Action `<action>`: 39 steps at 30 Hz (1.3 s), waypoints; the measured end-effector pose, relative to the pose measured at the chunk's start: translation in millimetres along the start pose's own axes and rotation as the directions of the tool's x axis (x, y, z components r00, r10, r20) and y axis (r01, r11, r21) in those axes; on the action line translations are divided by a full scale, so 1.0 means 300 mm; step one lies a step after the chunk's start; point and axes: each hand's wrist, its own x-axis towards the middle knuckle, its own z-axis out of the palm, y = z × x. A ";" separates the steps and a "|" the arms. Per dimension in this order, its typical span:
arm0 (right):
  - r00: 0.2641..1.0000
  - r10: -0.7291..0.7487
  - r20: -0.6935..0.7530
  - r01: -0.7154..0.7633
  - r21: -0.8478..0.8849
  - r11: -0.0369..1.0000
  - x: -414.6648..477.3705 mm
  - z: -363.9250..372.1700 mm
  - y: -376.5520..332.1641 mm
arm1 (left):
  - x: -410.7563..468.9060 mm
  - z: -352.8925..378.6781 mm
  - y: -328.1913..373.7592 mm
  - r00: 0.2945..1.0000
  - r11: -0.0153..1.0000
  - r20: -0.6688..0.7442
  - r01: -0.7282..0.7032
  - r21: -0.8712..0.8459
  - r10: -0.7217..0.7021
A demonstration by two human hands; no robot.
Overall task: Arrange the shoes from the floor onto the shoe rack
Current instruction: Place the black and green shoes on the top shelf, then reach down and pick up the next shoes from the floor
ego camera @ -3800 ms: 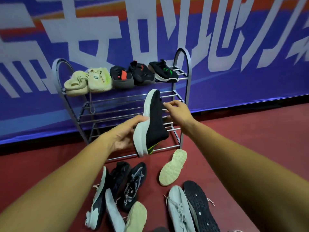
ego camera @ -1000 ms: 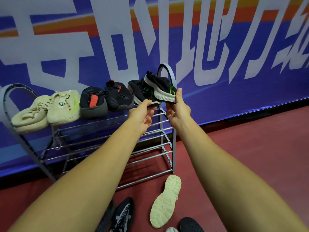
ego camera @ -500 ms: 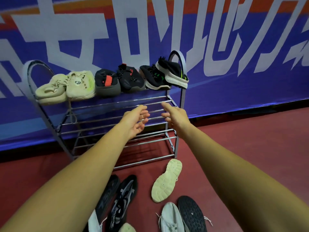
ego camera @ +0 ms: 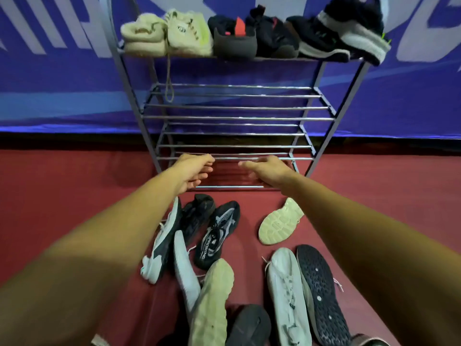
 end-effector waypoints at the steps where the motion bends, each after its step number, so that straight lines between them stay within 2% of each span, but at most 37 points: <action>1: 1.000 0.011 0.015 -0.011 -0.008 1.000 0.009 0.029 0.009 | 0.012 -0.019 -0.027 1.000 1.000 -0.011 0.003 0.025 -0.003; 9: 0.982 0.060 0.177 -0.019 -0.226 0.974 0.055 0.203 0.082 | 0.065 -0.116 -0.223 1.000 0.948 -0.001 -0.010 0.319 0.011; 13: 0.965 0.089 0.246 0.001 -0.345 0.939 0.076 0.297 0.105 | 0.076 -0.154 -0.329 0.998 0.903 -0.052 0.048 0.428 -0.028; 17: 0.914 0.130 0.384 0.060 -0.445 0.894 0.121 0.362 0.072 | 0.094 -0.201 -0.416 0.996 0.786 -0.065 0.082 0.613 -0.053; 19: 0.904 0.131 0.407 0.073 -0.450 0.890 0.156 0.362 0.039 | 0.097 -0.229 -0.453 0.995 0.726 -0.075 0.104 0.679 -0.072; 22: 0.930 0.091 0.356 0.072 -0.419 0.905 0.205 0.378 0.028 | 0.099 -0.268 -0.494 0.991 0.691 -0.077 0.133 0.711 -0.112; 24: 0.916 0.130 0.379 0.051 -0.430 0.901 0.215 0.422 0.054 | 0.111 -0.284 -0.510 0.989 0.700 -0.061 0.139 0.700 -0.135; 28: 0.783 0.257 0.566 0.112 -0.536 0.837 0.220 0.533 0.081 | 0.149 -0.267 -0.506 0.989 0.707 -0.004 0.106 0.699 -0.145; 30: 0.758 0.268 0.595 0.119 -0.530 0.839 0.242 0.559 0.076 | 0.167 -0.250 -0.503 0.990 0.692 0.016 0.088 0.717 -0.142; 34: 0.765 0.259 0.589 0.114 -0.520 0.847 0.280 0.580 0.077 | 0.191 -0.227 -0.520 0.989 0.646 -0.008 0.105 0.756 -0.151; 39: 0.758 0.277 0.591 0.099 -0.523 0.847 0.289 0.591 0.088 | 0.199 -0.207 -0.541 0.994 0.618 -0.044 0.095 0.780 -0.097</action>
